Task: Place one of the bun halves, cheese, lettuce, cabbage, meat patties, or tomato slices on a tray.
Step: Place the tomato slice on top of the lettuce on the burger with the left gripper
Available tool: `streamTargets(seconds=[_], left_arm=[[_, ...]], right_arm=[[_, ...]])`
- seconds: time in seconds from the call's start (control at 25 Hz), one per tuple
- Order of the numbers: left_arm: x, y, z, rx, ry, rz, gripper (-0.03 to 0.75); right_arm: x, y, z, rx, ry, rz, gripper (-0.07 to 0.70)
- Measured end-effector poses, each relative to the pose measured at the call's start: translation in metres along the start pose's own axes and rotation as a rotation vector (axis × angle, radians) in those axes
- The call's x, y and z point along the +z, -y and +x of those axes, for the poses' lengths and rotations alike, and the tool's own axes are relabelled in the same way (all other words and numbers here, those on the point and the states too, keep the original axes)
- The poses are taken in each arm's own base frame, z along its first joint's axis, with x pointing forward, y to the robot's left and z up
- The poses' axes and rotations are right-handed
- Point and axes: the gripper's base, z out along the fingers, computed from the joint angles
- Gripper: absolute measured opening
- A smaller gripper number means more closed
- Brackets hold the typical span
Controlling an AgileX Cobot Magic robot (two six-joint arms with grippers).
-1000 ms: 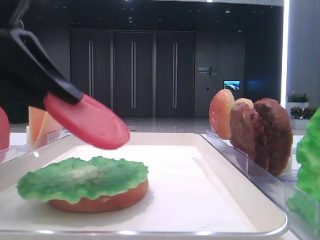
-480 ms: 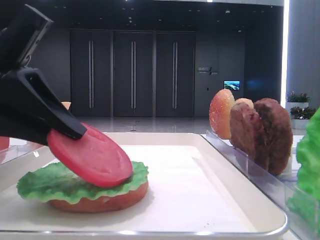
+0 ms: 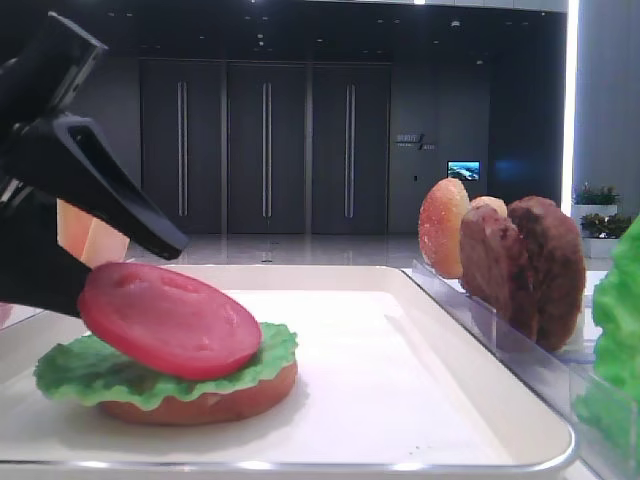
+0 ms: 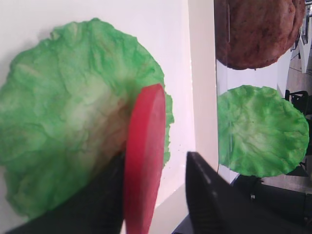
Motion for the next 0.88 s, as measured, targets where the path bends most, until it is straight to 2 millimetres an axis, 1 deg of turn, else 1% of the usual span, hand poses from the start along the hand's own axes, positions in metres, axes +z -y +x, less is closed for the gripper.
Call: streamTargets(seconds=[0.04, 0.08, 0.2, 0.36, 0.52, 0.88], left_arm=[[0.000, 0.000, 0.000, -0.002, 0.000, 0.000, 0.361], [0.000, 0.000, 0.000, -0.003, 0.000, 0.000, 0.389], [0.000, 0.000, 0.000, -0.015, -0.005, -0.002, 0.431], [-0.001, 0.003, -0.003, -0.015, -0.028, -0.009, 0.440], [-0.005, 0.011, -0.010, -0.002, -0.042, -0.021, 0.441], [-0.010, 0.013, -0.023, -0.022, -0.093, -0.156, 0.443]], right_arm=[[0.000, 0.000, 0.000, 0.000, 0.000, 0.000, 0.242], [0.000, 0.000, 0.000, 0.000, 0.000, 0.000, 0.242], [0.000, 0.000, 0.000, 0.000, 0.000, 0.000, 0.242], [0.000, 0.000, 0.000, 0.000, 0.000, 0.000, 0.242], [0.000, 0.000, 0.000, 0.000, 0.000, 0.000, 0.242], [0.000, 0.000, 0.000, 0.000, 0.000, 0.000, 0.242]])
